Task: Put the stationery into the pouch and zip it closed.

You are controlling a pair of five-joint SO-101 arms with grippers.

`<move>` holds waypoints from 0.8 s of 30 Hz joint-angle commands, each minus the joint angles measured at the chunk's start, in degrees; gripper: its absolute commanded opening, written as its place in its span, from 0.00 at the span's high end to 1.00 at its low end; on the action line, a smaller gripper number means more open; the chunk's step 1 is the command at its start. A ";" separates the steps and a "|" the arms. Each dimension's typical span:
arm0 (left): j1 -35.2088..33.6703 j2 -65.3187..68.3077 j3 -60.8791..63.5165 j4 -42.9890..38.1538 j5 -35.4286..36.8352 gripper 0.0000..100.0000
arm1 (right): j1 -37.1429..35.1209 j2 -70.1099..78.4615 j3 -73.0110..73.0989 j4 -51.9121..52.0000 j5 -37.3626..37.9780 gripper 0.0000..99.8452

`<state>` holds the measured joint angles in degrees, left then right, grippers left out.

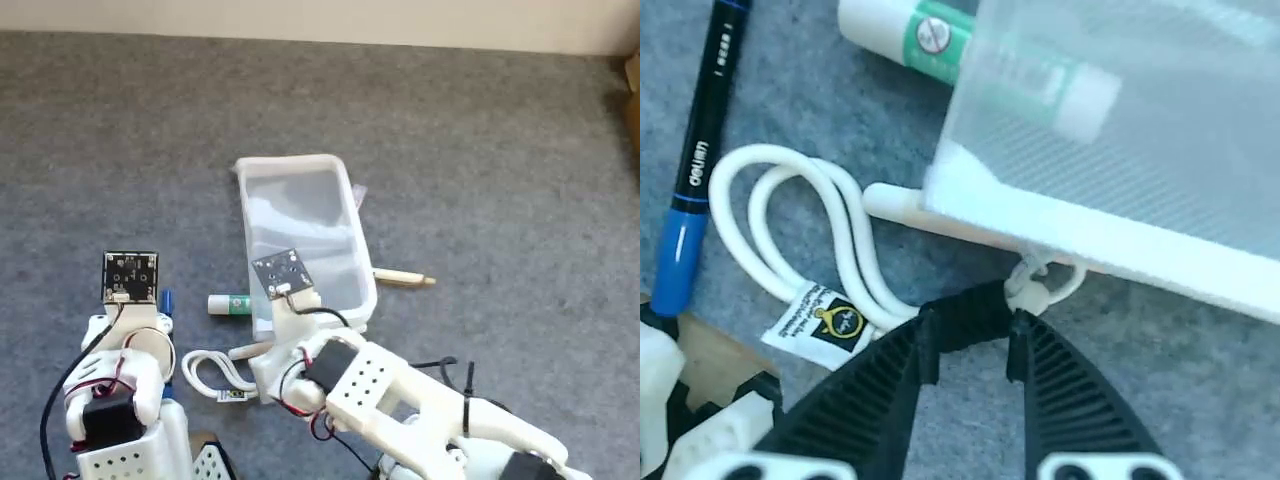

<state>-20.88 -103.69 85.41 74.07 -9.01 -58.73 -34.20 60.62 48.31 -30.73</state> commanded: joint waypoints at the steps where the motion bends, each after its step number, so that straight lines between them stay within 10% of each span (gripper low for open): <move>1: -0.66 0.84 -3.12 -0.09 0.53 0.99 | -1.45 2.59 -3.74 -1.36 -2.20 0.88; 24: -0.66 0.84 -1.89 -0.53 0.53 0.99 | 0.22 23.52 -11.56 -1.19 -15.47 0.88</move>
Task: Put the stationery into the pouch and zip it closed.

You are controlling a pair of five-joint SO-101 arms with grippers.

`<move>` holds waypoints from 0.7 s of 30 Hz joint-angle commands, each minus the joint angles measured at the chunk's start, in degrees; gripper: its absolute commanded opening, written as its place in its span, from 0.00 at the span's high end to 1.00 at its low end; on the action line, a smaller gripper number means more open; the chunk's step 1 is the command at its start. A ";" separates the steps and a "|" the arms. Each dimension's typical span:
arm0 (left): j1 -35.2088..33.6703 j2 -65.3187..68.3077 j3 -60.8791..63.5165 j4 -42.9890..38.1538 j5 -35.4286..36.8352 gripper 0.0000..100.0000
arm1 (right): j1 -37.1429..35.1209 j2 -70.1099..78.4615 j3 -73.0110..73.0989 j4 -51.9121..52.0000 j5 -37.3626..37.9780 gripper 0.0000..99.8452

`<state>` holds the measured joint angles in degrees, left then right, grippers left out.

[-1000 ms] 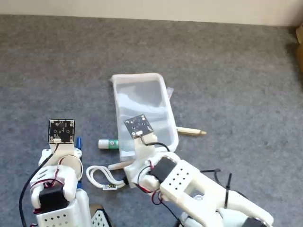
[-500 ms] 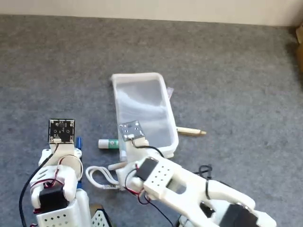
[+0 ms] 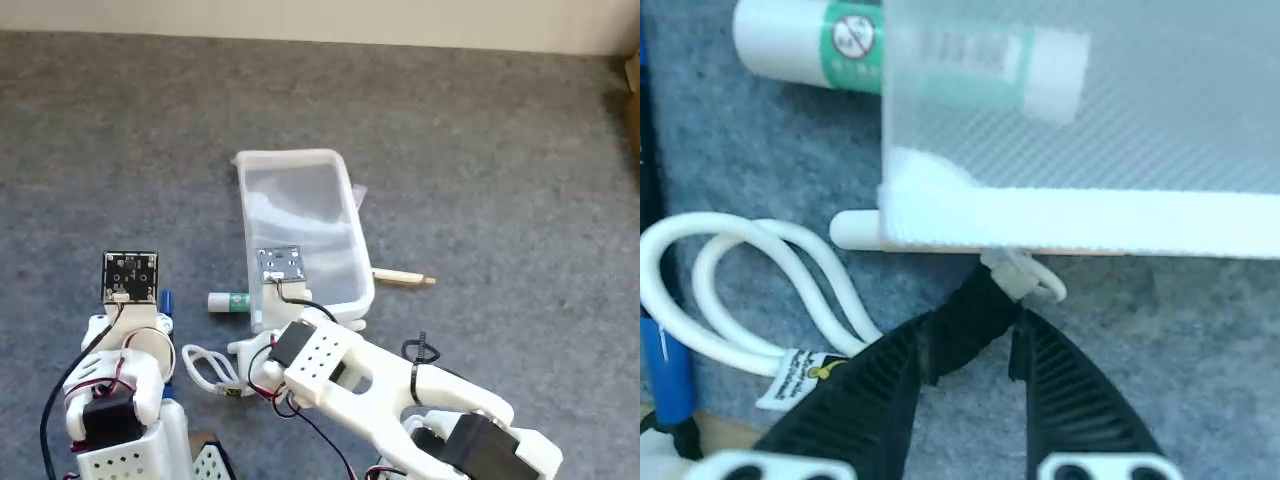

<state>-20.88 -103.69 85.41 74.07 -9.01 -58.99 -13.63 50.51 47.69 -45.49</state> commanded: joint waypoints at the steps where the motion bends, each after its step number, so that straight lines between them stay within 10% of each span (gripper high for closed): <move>1: -0.66 0.84 -1.89 -0.53 0.53 0.99 | 0.57 3.91 -1.45 -0.57 -0.70 0.88; 21: -0.66 0.84 -1.89 -0.53 0.53 0.99 | 3.30 20.00 -15.96 9.71 8.88 0.99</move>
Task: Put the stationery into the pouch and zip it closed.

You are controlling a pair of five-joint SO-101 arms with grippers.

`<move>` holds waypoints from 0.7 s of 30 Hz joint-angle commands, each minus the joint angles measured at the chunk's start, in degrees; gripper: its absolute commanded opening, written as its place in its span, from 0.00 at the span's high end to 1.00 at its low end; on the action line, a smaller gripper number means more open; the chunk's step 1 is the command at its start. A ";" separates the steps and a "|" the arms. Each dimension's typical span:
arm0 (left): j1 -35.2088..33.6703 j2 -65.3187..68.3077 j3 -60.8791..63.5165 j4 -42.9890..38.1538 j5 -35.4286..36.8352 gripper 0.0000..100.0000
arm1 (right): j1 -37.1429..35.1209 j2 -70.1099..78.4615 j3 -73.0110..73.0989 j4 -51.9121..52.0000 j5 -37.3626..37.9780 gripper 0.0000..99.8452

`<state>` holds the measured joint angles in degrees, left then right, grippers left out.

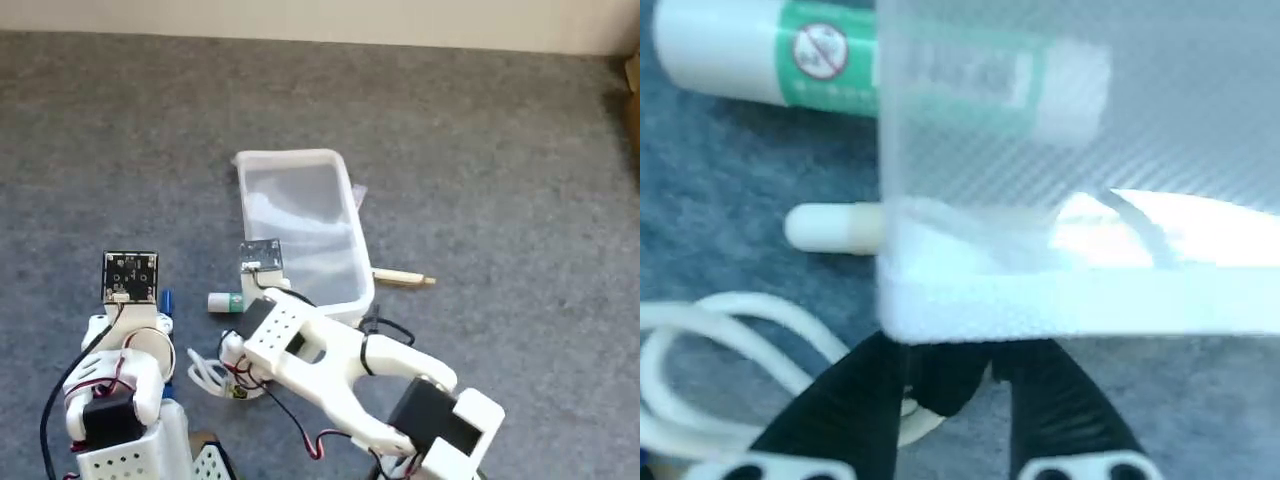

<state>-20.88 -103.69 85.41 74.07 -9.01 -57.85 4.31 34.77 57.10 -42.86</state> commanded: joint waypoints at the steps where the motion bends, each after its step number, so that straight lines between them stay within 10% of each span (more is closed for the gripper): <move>1: -0.66 0.84 -1.89 -0.53 0.53 0.99 | 3.38 1.89 -0.22 0.31 7.82 0.99; 21: 7.16 0.84 -10.07 -0.97 0.88 0.95 | 11.56 -33.19 11.56 2.33 41.05 1.00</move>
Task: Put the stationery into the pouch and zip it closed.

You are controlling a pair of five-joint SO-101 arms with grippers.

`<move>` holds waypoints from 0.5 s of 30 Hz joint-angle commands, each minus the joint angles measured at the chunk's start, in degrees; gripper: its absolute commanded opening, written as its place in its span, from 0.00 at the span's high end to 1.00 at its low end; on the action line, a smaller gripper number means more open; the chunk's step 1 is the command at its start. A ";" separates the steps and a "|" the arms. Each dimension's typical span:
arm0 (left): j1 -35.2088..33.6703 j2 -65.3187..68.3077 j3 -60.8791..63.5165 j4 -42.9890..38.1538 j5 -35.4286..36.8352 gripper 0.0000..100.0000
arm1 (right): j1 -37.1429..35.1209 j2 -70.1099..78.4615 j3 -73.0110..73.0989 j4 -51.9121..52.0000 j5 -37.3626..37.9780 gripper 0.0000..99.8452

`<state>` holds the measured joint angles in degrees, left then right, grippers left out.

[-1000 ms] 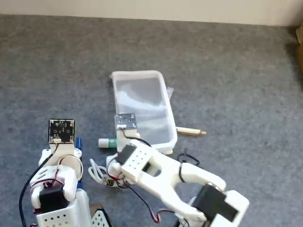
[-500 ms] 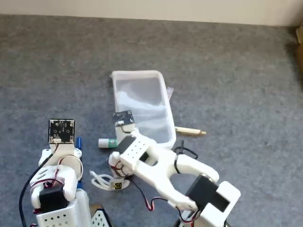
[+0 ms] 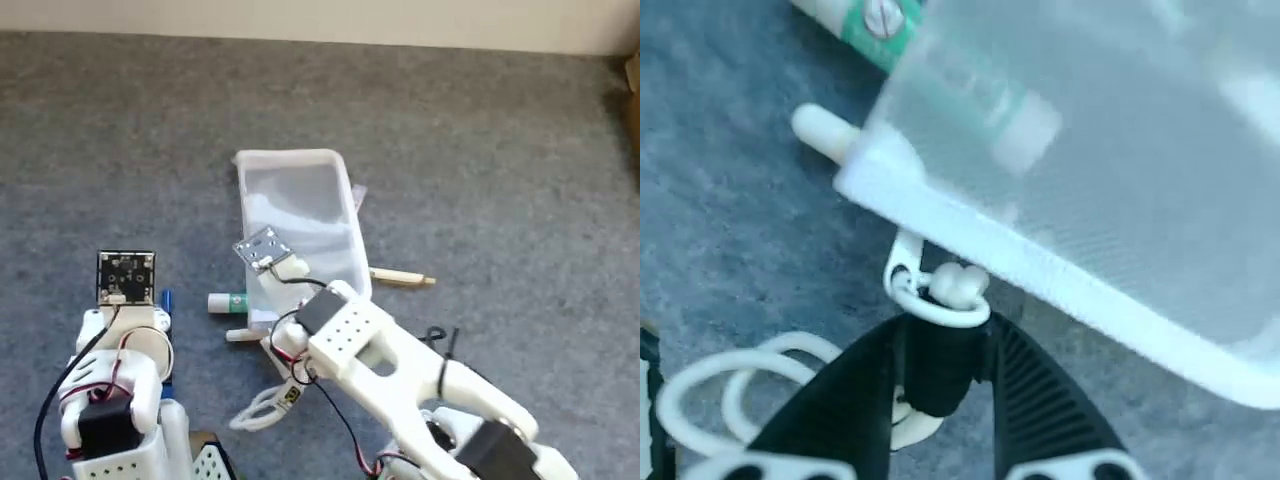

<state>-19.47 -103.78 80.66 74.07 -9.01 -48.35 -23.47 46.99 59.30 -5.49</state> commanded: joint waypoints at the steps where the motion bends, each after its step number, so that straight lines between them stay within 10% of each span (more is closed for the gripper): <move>1: 6.99 0.92 -5.67 -0.97 0.88 0.92 | 2.68 -6.37 -0.66 0.13 4.48 1.00; 6: 10.68 0.92 -5.85 -0.88 5.54 0.74 | 6.02 -10.59 -0.57 0.13 5.89 1.00; 15: 16.84 0.92 -6.11 -0.88 9.67 0.72 | 6.99 -18.59 -0.57 0.13 5.63 1.00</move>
<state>-7.16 -103.69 78.02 74.07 -2.24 -42.20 -37.89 47.08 59.38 -0.48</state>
